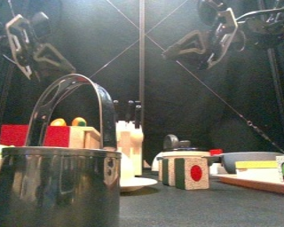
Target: Close drawer
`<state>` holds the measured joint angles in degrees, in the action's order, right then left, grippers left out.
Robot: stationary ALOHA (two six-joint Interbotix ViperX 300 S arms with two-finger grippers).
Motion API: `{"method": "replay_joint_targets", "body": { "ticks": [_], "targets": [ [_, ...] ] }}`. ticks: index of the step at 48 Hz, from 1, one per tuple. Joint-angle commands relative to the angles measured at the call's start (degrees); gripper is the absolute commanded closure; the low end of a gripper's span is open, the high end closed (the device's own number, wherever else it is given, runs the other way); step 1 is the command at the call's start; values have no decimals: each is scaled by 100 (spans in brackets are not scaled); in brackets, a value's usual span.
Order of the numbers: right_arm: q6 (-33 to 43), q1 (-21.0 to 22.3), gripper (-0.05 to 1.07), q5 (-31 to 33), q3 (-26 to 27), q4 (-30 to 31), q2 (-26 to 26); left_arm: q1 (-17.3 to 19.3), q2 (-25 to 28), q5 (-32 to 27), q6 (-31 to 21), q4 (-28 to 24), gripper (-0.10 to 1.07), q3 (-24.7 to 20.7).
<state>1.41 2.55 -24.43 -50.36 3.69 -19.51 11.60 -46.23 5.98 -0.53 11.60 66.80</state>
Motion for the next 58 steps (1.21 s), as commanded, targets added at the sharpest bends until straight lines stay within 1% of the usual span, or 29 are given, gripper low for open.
{"method": "replay_joint_targets", "body": {
  "ticks": [1,5,9,16,21,27,35,41,48,54,58],
  "targets": [
    [9,-79,75,-62,413,-35,343,773,53,0,44,272,56,-70],
    [9,-105,75,-79,650,-70,703,1257,141,-114,53,483,56,-79],
    [18,-158,75,-79,967,-105,1125,1573,202,-299,53,483,56,-88],
    [18,-264,75,-62,1591,-167,1811,2013,369,-563,62,378,56,-132],
    [26,-352,75,-35,2101,-272,2268,2276,615,-721,62,290,56,-185],
    [26,-396,75,114,2558,-483,2725,2391,879,-809,62,220,56,-272],
    [26,-396,75,677,3164,-817,3234,2514,1204,-773,62,44,56,-404],
    [26,-413,75,1002,3586,-870,3524,2619,1415,-765,53,-70,56,-439],
    [26,-448,75,1266,3955,-879,3814,2751,1670,-765,70,-114,56,-448],
    [26,-457,75,1415,4219,-879,4043,2795,1714,-791,70,-264,56,-457],
    [26,-457,75,1538,4395,-879,4192,2786,1705,-800,62,-264,56,-404]
  ]
}}
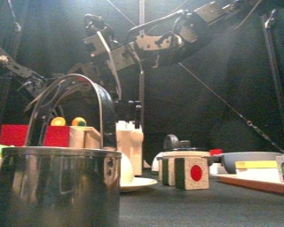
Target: Close drawer
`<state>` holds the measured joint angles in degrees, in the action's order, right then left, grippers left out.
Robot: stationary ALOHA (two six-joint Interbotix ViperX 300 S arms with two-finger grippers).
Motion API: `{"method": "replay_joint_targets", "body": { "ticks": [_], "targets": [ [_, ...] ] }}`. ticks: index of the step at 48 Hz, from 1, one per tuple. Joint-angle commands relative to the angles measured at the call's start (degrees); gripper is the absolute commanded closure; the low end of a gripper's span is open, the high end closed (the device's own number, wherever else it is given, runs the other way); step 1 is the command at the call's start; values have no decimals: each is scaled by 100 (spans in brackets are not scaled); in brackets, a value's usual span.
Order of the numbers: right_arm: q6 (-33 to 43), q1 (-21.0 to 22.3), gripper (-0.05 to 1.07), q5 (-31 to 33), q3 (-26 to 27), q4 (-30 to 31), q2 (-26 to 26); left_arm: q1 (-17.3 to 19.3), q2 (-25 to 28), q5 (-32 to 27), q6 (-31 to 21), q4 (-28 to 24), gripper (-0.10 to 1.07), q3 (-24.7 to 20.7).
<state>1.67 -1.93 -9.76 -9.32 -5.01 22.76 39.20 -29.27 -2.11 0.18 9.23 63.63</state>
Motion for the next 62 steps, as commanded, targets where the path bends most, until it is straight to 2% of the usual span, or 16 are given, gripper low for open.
{"method": "replay_joint_targets", "body": {
  "ticks": [1,21,42,62],
  "targets": [
    [0,-9,75,105,325,-9,0,26,9,9,-9,-26,56,-79],
    [0,9,75,861,958,-9,466,26,18,-35,-9,-26,56,18],
    [9,62,75,1310,1160,-35,545,26,9,-18,0,-35,57,26],
    [9,343,75,1380,1187,-158,554,18,-18,-35,0,-35,56,26]
  ]
}}
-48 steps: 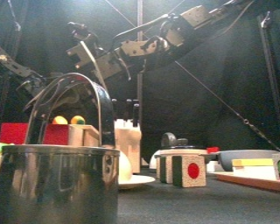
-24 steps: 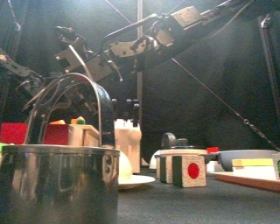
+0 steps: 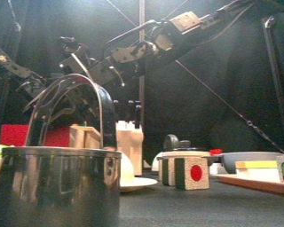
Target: Close drawer
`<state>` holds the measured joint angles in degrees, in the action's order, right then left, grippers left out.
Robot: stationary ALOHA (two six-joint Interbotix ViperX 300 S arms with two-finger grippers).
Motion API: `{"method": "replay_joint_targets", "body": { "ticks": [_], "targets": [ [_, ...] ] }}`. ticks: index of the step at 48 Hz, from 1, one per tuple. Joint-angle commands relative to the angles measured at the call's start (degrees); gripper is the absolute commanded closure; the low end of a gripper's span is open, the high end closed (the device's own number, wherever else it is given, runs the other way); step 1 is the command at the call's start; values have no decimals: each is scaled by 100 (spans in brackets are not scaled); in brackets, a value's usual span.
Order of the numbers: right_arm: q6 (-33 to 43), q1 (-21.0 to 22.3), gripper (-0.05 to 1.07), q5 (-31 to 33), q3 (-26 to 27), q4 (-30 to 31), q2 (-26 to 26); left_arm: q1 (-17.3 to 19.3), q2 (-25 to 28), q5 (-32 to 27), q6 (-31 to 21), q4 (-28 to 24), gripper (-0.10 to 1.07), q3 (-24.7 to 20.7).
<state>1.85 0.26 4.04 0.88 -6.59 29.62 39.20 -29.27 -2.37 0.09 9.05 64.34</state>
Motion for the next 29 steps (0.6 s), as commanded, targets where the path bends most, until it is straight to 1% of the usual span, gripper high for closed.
{"method": "replay_joint_targets", "body": {
  "ticks": [1,9,14,29],
  "targets": [
    [-9,141,75,18,167,0,-141,18,-9,-18,9,-26,56,-35],
    [-9,237,75,97,264,-44,-132,18,-18,-18,9,-26,56,-26],
    [-9,290,75,281,343,-88,-141,9,-18,-18,9,-26,56,-18],
    [0,308,76,659,650,-211,-79,0,-18,-53,9,-18,56,-18]
  ]
}}
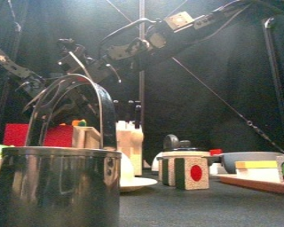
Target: Close drawer
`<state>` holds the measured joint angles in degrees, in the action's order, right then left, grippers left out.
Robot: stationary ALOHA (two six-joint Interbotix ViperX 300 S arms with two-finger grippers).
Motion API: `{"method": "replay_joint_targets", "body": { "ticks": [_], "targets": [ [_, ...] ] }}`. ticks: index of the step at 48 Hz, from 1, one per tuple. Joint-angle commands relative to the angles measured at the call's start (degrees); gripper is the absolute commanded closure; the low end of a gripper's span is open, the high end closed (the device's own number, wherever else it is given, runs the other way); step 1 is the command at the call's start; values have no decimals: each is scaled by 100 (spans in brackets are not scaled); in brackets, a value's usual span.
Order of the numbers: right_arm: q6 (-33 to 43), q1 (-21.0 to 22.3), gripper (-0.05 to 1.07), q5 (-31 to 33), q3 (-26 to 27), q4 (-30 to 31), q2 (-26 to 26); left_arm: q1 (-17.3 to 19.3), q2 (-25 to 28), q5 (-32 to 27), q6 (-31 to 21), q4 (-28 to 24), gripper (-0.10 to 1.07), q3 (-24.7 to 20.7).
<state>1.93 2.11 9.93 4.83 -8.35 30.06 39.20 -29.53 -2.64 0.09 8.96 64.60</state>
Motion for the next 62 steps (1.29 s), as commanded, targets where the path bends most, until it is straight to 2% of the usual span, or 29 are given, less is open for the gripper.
{"method": "replay_joint_targets", "body": {
  "ticks": [1,16,62],
  "targets": [
    [-9,123,76,105,290,-44,-123,0,9,-26,0,-9,57,-53],
    [-9,264,75,782,729,-26,35,9,9,-26,9,-9,57,-44],
    [-9,756,75,914,949,334,9,0,9,-132,9,0,56,-44]
  ]
}}
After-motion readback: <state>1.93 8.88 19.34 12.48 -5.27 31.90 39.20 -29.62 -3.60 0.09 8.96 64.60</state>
